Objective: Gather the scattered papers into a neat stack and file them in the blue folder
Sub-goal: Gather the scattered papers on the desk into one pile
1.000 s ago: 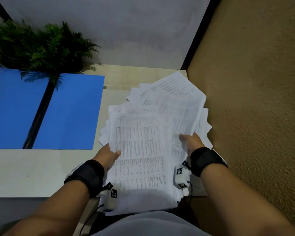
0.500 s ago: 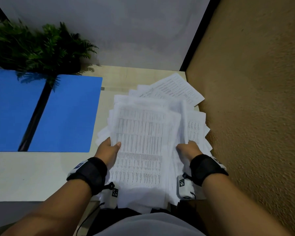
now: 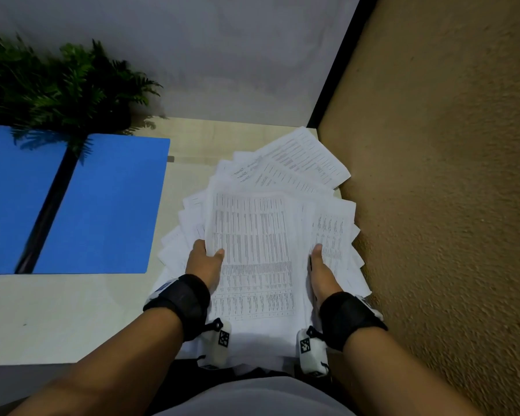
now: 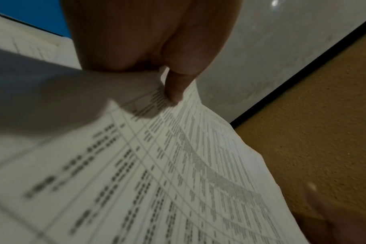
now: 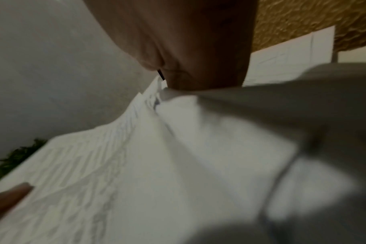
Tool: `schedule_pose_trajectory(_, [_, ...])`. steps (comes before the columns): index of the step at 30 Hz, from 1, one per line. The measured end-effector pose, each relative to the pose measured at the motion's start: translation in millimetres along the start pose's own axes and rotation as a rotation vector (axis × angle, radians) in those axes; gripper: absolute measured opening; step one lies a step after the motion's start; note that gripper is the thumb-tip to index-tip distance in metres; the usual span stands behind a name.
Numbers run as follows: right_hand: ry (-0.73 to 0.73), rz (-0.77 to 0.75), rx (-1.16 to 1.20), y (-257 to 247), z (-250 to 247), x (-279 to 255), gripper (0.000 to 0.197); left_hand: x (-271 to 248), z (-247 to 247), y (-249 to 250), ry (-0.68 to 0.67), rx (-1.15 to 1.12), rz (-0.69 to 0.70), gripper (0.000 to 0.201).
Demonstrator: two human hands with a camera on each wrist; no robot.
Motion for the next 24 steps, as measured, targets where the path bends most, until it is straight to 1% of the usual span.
schedule_pose_trajectory(1, [-0.054,-0.004,0.038,2,2,0,0.065,-3,4,-1,-0.014,-0.066,-0.006,0.042])
schedule_pose_trajectory(2, [-0.12,0.01,0.014,6,8,-1,0.064,-6,8,-2,-0.039,-0.094,-0.018,0.059])
schedule_pose_trajectory(3, [-0.182,0.011,-0.073,9,13,-3,0.056,-8,11,-4,-0.069,-0.094,-0.032,0.074])
schedule_pose_trajectory(4, [-0.212,-0.018,-0.165,11,15,-1,0.044,-11,13,-4,-0.096,-0.072,-0.035,0.081])
schedule_pose_trajectory(5, [-0.201,-0.062,-0.218,12,17,-1,0.036,-10,13,-5,-0.103,-0.039,-0.025,0.079])
schedule_pose_trajectory(6, [-0.177,-0.1,-0.212,8,15,-1,0.036,-10,10,-4,-0.09,0.014,-0.015,0.07])
schedule_pose_trajectory(7, [-0.113,-0.133,-0.17,3,12,-1,0.04,-7,4,-5,-0.051,0.044,-0.002,0.06])
schedule_pose_trajectory(8, [0.003,-0.196,-0.158,-3,4,0,0.042,-5,-4,-5,-0.006,0.044,0.004,0.052])
schedule_pose_trajectory(9, [0.167,-0.258,-0.191,-11,-10,0,0.041,-1,-12,-8,0.034,0.031,0.004,0.047])
schedule_pose_trajectory(10, [0.356,-0.284,-0.267,-16,-27,4,0.044,3,-21,-12,0.069,0.015,-0.01,0.044])
schedule_pose_trajectory(11, [0.498,-0.269,-0.354,-17,-43,9,0.053,8,-28,-18,0.095,-0.009,-0.034,0.042])
schedule_pose_trajectory(12, [0.549,-0.231,-0.397,-16,-55,13,0.064,12,-33,-25,0.103,-0.042,-0.071,0.042])
schedule_pose_trajectory(13, [0.535,-0.183,-0.34,-10,-65,23,0.072,15,-37,-31,0.096,-0.063,-0.1,0.043])
schedule_pose_trajectory(14, [0.483,-0.159,-0.198,-5,-67,29,0.072,17,-37,-35,0.08,-0.056,-0.116,0.044])
schedule_pose_trajectory(15, [0.411,-0.136,-0.055,0,-63,31,0.066,19,-37,-38,0.066,-0.023,-0.12,0.044])
schedule_pose_trajectory(16, [0.337,-0.114,0.033,4,-58,32,0.059,20,-36,-40,0.052,0.007,-0.127,0.044])
schedule_pose_trajectory(18, [0.224,-0.12,0.05,7,-47,32,0.05,21,-33,-42,0.017,0.03,-0.139,0.043])
schedule_pose_trajectory(20, [0.153,-0.148,0.057,6,-37,37,0.04,21,-31,-43,-0.017,0.057,-0.15,0.043])
schedule_pose_trajectory(22, [0.106,-0.122,0.1,0,-26,34,0.042,21,-31,-44,-0.04,0.088,-0.142,0.043])
schedule_pose_trajectory(24, [0.026,-0.086,0.098,-3,-13,37,0.044,21,-32,-43,-0.057,0.113,-0.14,0.044])
Point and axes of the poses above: each hand's wrist, its own x-axis towards the middle knuckle, its own z-axis out of the palm, y = z × x, the point moved 5 cm from there along x, towards the middle knuckle, and after that the axes turned 11 degrees about x, right-handed, at the moved point
